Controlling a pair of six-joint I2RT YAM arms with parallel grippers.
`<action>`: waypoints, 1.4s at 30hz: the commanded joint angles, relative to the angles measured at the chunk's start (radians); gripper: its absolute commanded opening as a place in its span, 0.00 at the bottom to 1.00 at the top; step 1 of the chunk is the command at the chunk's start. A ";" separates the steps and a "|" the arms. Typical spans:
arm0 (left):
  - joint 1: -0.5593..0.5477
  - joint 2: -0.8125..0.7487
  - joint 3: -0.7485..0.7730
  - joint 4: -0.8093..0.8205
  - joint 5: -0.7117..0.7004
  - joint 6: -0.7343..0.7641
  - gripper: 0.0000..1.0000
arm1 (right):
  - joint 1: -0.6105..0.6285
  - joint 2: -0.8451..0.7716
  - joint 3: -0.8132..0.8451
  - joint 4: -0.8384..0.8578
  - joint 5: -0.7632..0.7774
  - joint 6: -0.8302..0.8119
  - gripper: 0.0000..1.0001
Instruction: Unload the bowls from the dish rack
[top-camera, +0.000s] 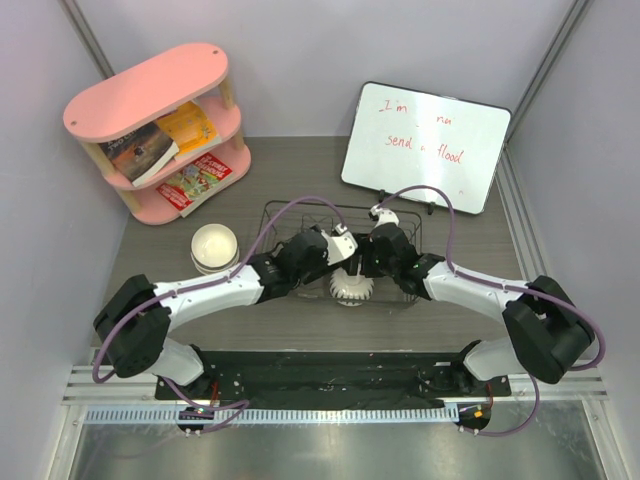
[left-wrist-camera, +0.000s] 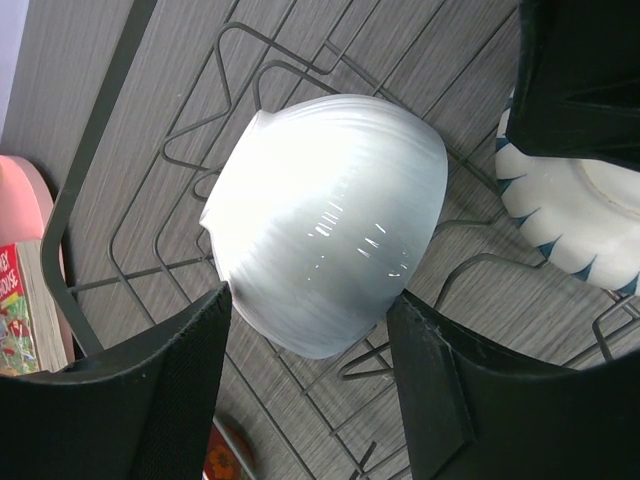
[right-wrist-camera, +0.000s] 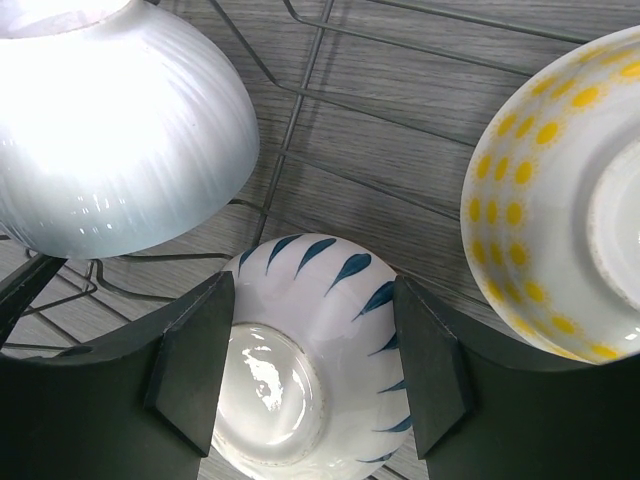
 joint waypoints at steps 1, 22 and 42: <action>0.044 -0.047 0.084 0.124 -0.071 0.036 0.63 | 0.019 0.047 -0.038 -0.219 -0.105 -0.015 0.67; 0.051 -0.009 0.094 0.063 0.119 -0.057 0.41 | 0.021 0.049 -0.043 -0.216 -0.116 -0.020 0.67; 0.052 -0.078 0.018 -0.054 0.201 0.065 0.73 | 0.021 0.043 -0.059 -0.219 -0.157 -0.041 0.76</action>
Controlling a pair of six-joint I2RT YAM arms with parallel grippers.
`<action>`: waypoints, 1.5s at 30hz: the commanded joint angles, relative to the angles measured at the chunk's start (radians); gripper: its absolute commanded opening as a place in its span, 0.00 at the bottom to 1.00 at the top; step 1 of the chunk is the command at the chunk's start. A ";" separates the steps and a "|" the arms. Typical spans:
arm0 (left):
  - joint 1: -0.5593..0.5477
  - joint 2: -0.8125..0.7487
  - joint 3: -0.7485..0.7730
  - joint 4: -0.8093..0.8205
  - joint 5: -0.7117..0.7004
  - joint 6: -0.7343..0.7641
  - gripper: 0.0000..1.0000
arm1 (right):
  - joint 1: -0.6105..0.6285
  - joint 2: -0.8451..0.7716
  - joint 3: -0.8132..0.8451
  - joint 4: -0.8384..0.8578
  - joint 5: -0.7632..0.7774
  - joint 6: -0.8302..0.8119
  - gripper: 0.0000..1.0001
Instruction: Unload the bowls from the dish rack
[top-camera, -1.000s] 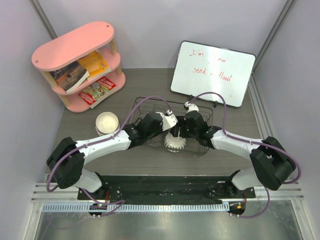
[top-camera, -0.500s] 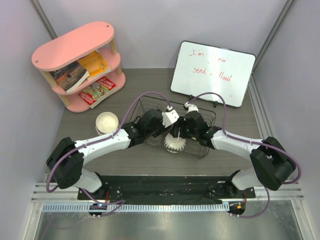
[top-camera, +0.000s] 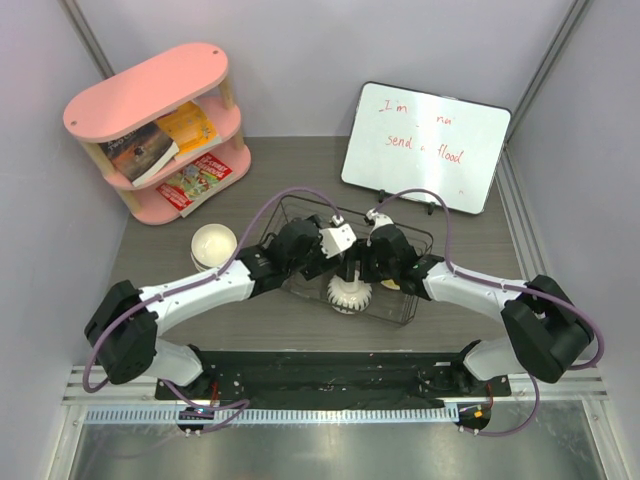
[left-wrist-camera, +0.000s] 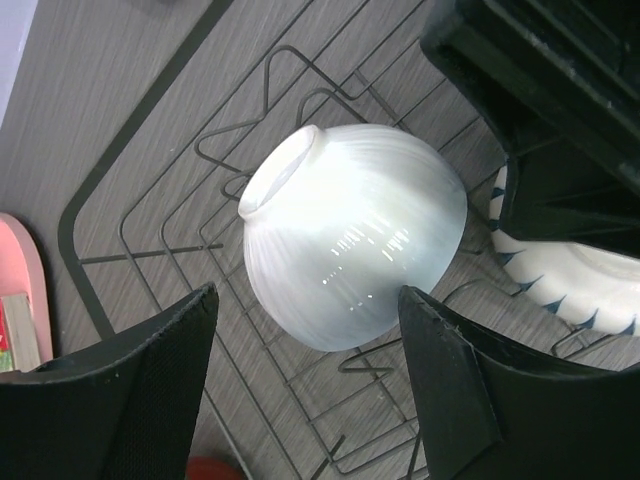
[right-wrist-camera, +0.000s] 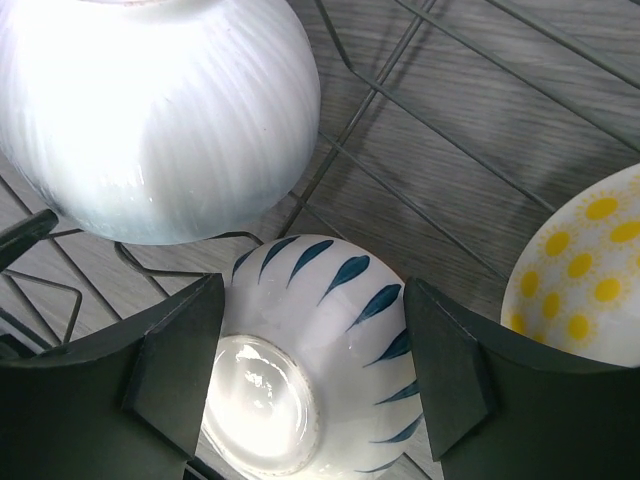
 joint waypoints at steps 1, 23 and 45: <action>0.008 -0.044 -0.031 -0.031 0.023 0.062 0.73 | 0.022 0.032 -0.057 -0.206 -0.051 -0.042 0.76; 0.008 -0.014 -0.079 0.129 -0.077 0.139 0.73 | 0.016 -0.027 -0.114 -0.245 -0.041 -0.068 0.75; 0.077 0.023 -0.008 0.278 -0.064 0.188 0.73 | 0.008 -0.010 -0.109 -0.243 -0.053 -0.079 0.75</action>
